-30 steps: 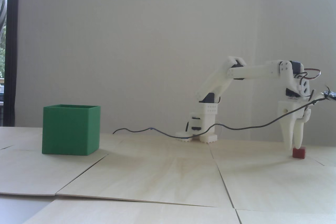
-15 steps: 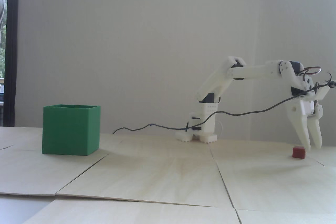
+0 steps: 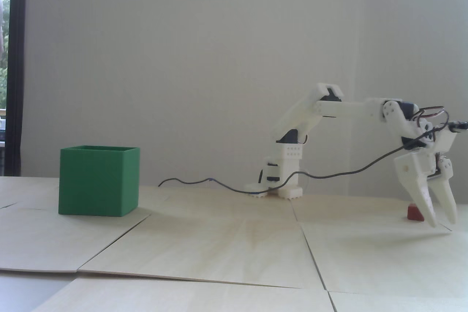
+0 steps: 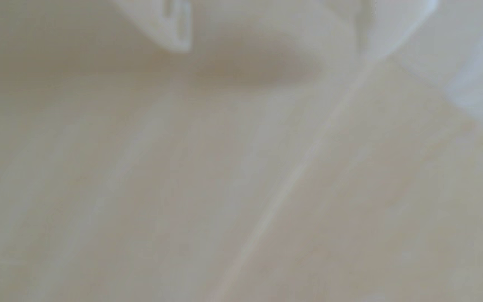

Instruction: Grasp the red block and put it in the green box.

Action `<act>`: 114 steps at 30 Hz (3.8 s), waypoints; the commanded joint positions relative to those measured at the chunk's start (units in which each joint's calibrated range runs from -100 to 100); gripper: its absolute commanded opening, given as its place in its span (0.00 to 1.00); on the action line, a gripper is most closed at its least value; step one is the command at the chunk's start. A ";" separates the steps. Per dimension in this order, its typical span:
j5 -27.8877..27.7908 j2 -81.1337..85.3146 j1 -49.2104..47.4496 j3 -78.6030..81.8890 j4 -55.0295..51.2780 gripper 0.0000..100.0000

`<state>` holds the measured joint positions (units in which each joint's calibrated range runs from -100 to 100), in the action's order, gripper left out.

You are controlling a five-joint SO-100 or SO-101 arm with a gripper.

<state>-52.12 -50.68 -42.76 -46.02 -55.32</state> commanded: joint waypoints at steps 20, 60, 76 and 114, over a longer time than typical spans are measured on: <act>0.48 6.27 -6.74 -22.13 -16.60 0.19; 9.64 -10.39 16.98 -41.56 -43.66 0.02; 7.98 1.45 38.22 -49.90 -44.00 0.02; 9.64 65.02 33.47 18.69 -25.28 0.02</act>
<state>-43.69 9.17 -7.60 -70.73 -96.34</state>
